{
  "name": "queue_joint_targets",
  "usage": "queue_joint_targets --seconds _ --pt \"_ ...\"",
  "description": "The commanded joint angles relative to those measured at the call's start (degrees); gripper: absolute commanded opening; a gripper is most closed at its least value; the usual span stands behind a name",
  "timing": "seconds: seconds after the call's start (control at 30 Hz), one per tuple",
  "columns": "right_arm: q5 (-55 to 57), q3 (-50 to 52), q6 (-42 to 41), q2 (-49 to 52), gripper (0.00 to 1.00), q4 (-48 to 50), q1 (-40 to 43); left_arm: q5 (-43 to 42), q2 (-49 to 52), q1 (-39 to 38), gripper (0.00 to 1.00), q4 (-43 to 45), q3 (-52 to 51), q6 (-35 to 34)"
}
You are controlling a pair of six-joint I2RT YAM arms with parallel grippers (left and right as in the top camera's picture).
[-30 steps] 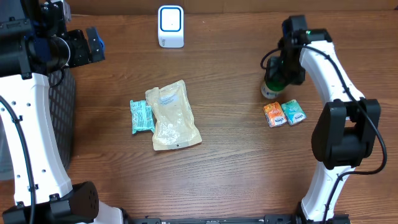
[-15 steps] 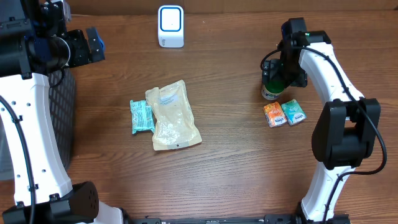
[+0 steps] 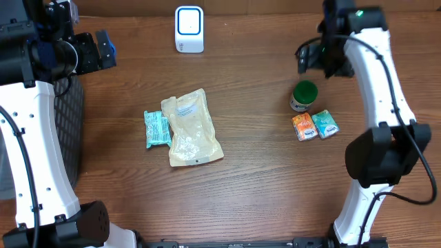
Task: Scan the item barcode
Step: 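Move the right gripper left toward the table center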
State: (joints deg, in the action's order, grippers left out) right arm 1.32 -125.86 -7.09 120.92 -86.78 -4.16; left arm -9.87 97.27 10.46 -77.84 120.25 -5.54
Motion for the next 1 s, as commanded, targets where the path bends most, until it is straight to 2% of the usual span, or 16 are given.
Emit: queue_joint_targets --seconds 0.0,0.03,0.13,0.2,0.83,0.97 --pt "-10.4 -9.2 0.0 -1.0 0.96 -3.8 -1.7 -0.1 -0.1 -0.4 1.0 0.1 -0.2 1.3" --pt "-13.4 -10.2 0.0 -1.0 1.0 -4.3 -1.9 -0.1 -0.1 -0.4 1.0 0.1 -0.2 1.3" --pt "-23.3 -10.3 0.1 -1.0 1.0 -4.4 -2.3 -0.1 -0.1 -0.4 1.0 0.1 -0.2 1.3" --pt "-25.1 -9.4 0.1 -0.9 1.0 -3.9 -2.8 -0.1 -0.1 -0.4 1.0 0.1 -0.2 1.3" --pt "-21.1 -6.5 0.1 -0.9 1.0 -4.4 -11.9 -0.8 -0.1 -0.4 1.0 0.7 -0.2 1.2" --pt "-20.3 -6.5 0.1 -0.9 1.0 -4.3 -13.0 -0.7 -0.1 -0.4 1.0 0.2 -0.2 -3.3"
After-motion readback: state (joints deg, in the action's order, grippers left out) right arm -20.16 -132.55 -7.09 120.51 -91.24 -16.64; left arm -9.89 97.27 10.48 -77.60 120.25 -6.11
